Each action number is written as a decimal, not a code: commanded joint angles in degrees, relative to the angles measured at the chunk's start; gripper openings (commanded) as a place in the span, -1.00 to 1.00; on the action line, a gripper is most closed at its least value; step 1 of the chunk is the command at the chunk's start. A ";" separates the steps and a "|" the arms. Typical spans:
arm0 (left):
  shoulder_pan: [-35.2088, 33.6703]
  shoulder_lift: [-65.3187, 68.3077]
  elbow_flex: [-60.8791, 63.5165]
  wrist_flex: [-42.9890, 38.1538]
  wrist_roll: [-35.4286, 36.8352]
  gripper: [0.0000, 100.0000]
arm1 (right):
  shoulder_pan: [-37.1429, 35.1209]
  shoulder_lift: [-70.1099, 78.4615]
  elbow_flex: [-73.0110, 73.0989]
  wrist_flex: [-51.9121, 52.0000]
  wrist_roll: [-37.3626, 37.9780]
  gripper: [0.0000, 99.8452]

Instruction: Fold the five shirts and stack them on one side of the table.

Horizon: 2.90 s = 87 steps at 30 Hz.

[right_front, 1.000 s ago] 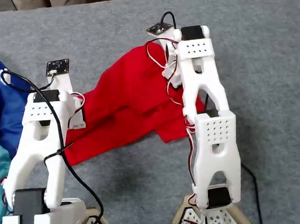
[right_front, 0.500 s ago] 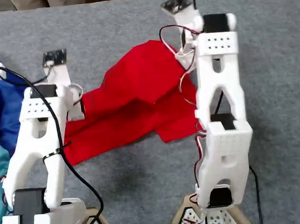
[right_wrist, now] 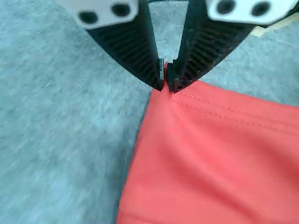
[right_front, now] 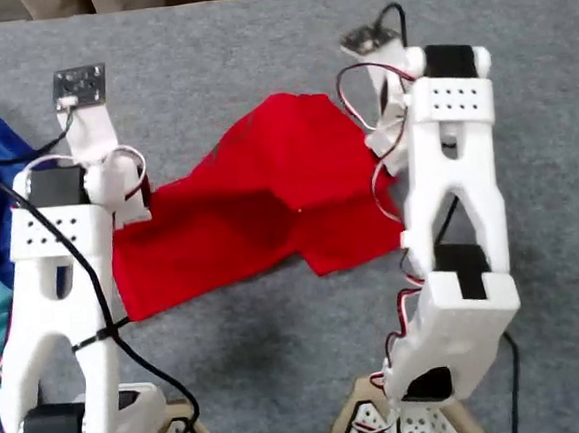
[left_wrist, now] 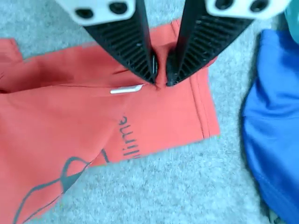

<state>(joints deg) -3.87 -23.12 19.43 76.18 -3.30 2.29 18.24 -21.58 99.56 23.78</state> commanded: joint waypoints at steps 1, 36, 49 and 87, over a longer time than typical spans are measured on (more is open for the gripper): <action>0.70 -2.24 5.27 -1.93 0.18 -0.96 | 3.47 -4.35 5.41 -3.52 1.41 -0.99; 0.62 -1.89 24.79 -17.76 0.44 -0.96 | 6.99 -4.53 24.57 -11.34 5.54 -0.99; 0.70 -1.89 32.35 -23.91 0.44 -0.96 | 7.52 -4.44 25.01 -12.13 5.63 -0.98; -2.64 0.31 11.34 -22.86 0.53 -0.73 | -14.99 14.46 -17.36 -15.82 -1.05 -0.95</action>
<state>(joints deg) -5.89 -23.65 28.22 65.54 -3.30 -9.85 27.82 -30.11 84.79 24.13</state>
